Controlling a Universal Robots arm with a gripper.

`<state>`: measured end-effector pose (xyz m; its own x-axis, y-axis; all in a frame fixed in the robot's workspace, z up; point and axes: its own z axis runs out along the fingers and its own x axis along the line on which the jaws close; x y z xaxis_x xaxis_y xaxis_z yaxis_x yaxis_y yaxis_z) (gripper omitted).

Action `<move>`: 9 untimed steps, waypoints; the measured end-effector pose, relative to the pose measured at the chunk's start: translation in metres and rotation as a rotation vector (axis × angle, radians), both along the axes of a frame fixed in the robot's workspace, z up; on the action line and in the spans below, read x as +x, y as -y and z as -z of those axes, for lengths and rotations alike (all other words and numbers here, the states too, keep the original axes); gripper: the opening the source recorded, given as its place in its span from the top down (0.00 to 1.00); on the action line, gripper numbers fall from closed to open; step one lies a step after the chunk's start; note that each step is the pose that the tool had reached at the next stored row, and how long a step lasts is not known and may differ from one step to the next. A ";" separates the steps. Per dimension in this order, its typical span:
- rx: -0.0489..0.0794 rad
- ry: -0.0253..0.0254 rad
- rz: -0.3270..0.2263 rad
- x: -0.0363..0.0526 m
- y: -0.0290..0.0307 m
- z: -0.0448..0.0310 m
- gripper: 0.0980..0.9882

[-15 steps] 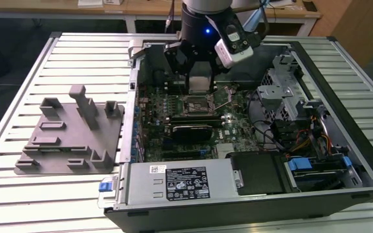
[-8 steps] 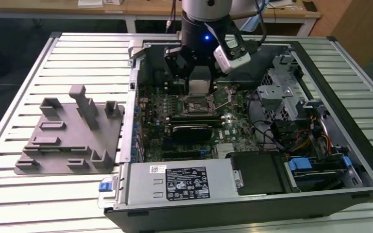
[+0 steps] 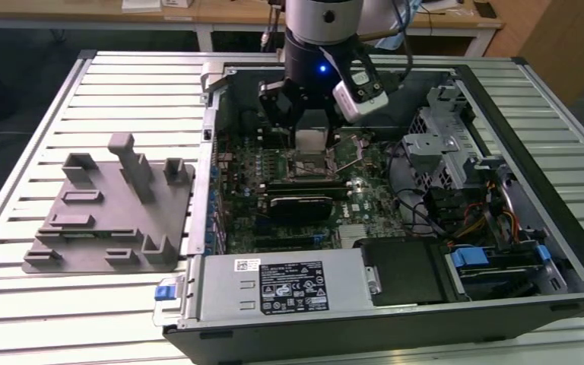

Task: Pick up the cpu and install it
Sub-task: 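Pick up the cpu and move it towards the insertion slot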

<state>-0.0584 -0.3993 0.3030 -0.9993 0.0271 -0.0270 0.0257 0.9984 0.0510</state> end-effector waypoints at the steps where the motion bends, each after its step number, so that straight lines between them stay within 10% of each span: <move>1: 0.000 -0.0008 0.000 0.0009 -0.0010 0.0015 0.50; 9: 0.000 -0.0059 0.000 0.0058 -0.0070 0.0134 0.50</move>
<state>-0.0525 -0.3923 0.2896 -0.9994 0.0271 -0.0211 0.0260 0.9984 0.0510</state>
